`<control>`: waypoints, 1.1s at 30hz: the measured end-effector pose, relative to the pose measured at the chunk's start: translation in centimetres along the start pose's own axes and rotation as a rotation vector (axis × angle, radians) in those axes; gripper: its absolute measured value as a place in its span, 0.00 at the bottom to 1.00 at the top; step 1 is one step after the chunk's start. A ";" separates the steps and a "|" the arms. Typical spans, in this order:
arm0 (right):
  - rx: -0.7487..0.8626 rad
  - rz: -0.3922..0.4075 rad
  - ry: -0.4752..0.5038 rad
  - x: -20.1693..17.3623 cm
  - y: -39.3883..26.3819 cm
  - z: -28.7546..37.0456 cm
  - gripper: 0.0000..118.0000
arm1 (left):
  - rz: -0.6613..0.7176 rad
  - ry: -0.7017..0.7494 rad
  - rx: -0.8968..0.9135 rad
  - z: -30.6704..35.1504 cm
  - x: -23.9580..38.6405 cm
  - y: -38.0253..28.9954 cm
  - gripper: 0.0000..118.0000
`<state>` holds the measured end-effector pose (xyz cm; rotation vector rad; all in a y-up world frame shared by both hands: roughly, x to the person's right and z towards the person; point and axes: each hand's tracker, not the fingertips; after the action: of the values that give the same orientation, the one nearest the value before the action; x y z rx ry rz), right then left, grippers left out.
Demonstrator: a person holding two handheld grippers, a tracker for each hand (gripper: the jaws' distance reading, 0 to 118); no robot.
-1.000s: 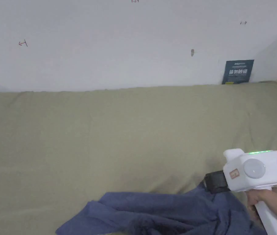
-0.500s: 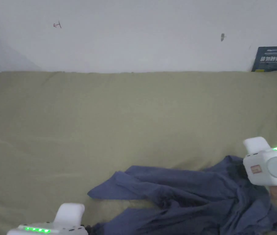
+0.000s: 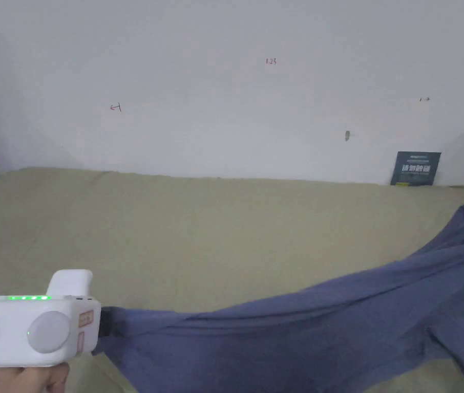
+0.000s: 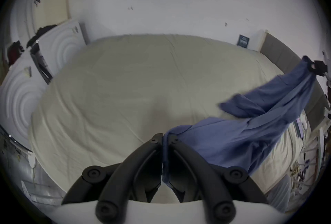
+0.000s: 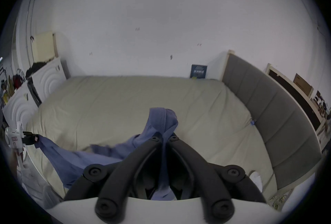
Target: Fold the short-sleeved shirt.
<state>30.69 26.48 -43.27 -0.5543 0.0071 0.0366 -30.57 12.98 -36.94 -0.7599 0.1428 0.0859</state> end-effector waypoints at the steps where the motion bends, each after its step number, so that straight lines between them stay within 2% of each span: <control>1: 0.010 -0.009 0.001 0.5 0.4 1.0 0.03 | -0.003 0.023 0.025 0.8 -0.4 0.7 0.04; 6: 0.085 -0.082 0.036 1.4 2.0 6.0 0.03 | 0.055 -0.009 0.124 5.1 -2.8 5.4 0.04; 12: 0.177 -0.033 0.027 0.1 4.9 10.0 0.03 | 0.020 0.020 0.266 11.2 -2.8 11.1 0.04; 17: 0.217 -0.018 0.017 -0.5 7.8 11.7 0.03 | 0.014 0.042 0.299 13.7 -3.1 15.1 0.04; 26: 0.222 0.004 -0.005 -2.1 12.1 9.8 0.03 | 0.042 0.077 0.298 13.4 -2.6 20.4 0.04; 29: 0.232 0.024 -0.013 -2.6 13.7 7.9 0.03 | 0.029 0.111 0.299 11.9 -2.2 22.0 0.04; 33: 0.227 0.013 -0.019 -2.9 16.1 4.9 0.03 | 0.033 0.131 0.298 9.4 -1.8 24.4 0.04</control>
<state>27.19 42.59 -47.55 -0.3273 -0.0034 0.0534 -34.55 37.08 -46.49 -0.4650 0.2860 0.0444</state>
